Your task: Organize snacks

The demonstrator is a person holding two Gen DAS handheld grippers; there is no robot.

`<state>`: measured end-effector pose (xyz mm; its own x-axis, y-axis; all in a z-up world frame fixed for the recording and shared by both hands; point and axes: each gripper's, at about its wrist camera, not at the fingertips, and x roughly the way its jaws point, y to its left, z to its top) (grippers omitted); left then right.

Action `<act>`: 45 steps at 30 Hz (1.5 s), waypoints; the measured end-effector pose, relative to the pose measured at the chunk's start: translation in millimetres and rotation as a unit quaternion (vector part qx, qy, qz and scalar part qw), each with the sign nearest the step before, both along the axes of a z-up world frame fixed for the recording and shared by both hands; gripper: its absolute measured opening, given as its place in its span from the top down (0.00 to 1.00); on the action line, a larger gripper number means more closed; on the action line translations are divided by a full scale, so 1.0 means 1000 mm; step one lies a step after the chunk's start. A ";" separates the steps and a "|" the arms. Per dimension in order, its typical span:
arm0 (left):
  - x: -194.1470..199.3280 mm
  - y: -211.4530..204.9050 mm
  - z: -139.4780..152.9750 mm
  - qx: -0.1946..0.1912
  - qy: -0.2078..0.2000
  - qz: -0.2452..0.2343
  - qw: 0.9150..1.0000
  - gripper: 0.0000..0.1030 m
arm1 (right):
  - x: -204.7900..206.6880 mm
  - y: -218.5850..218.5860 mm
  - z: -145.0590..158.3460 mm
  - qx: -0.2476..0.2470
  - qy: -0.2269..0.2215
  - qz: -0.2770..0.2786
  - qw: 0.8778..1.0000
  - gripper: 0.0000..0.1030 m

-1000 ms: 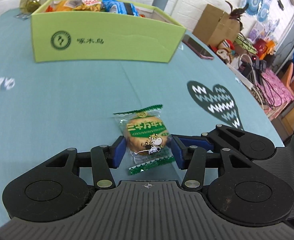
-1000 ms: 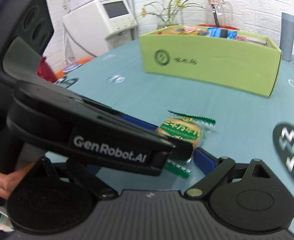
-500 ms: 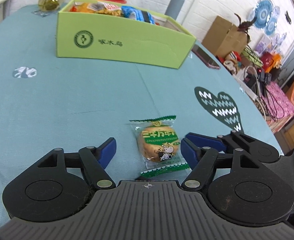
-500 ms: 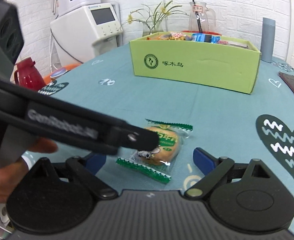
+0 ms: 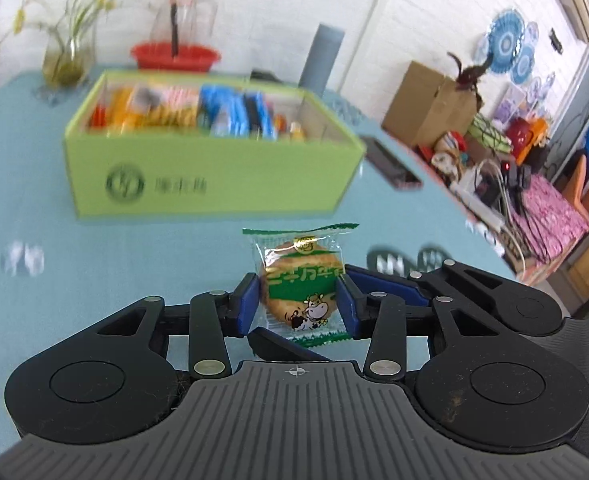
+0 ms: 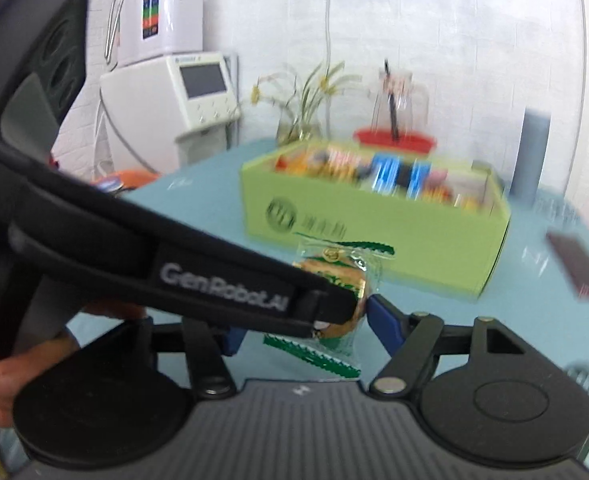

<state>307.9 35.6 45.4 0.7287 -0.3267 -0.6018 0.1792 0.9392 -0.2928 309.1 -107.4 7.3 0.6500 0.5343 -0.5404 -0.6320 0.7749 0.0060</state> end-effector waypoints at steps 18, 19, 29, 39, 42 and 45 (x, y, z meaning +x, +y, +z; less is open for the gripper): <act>0.194 -0.016 0.027 0.047 -0.028 0.025 0.998 0.80 | 0.201 0.012 0.001 -0.009 -0.018 -0.018 1.000 0.28; 0.198 -0.018 0.025 0.052 -0.025 0.024 0.998 0.79 | 0.207 0.009 -0.001 -0.013 -0.012 -0.014 1.000 0.28; 0.207 -0.026 0.023 0.044 -0.057 0.029 0.997 0.37 | 0.221 -0.005 -0.012 0.009 0.016 -0.022 1.000 0.07; 0.137 -0.005 0.064 0.055 -0.136 0.077 0.986 0.11 | 0.201 -0.002 0.006 0.032 -0.001 -0.007 0.999 0.08; 0.101 0.005 0.070 0.070 -0.155 0.101 0.980 0.10 | 0.195 0.000 0.008 0.036 -0.001 -0.005 0.999 0.08; 0.063 0.017 0.068 0.067 -0.152 0.117 0.979 0.10 | 0.184 0.005 0.014 0.019 -0.017 -0.005 1.000 0.08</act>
